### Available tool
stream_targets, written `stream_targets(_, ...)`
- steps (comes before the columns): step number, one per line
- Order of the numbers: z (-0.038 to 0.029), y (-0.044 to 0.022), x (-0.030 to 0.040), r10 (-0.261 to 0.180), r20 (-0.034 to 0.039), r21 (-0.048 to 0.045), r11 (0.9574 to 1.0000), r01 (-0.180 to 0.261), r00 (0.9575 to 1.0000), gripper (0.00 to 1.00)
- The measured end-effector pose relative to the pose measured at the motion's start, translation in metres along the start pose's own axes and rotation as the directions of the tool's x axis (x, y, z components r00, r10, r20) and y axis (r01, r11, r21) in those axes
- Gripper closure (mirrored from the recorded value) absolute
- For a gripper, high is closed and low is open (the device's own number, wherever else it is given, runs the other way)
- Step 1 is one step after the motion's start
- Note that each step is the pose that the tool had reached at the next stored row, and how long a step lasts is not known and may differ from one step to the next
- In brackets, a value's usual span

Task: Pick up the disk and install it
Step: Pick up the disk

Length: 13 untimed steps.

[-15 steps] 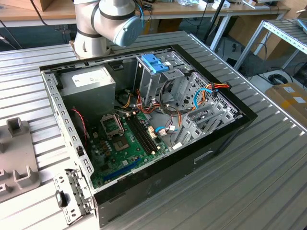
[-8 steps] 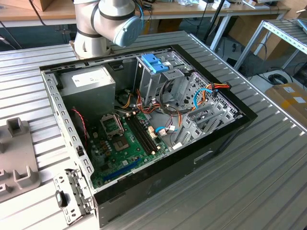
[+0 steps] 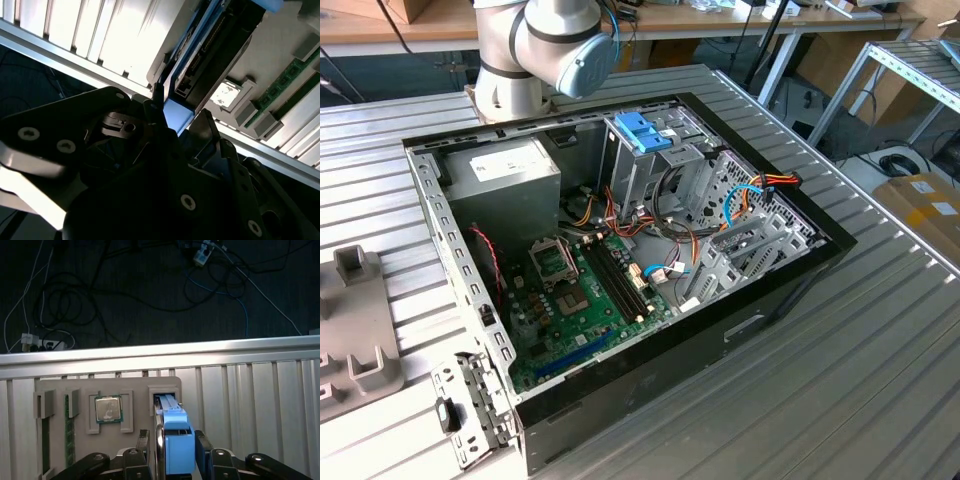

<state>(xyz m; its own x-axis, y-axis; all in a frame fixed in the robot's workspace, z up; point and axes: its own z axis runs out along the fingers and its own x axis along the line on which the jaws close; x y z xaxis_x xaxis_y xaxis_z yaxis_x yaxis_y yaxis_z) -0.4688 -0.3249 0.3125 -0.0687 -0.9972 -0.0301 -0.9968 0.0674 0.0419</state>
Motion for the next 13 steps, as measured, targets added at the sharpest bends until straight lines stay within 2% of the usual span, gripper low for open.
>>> stream_targets(13,0.0099,0.0014,0.0004,0.0,0.0,0.0001,1.0,0.0,1.0,0.52)
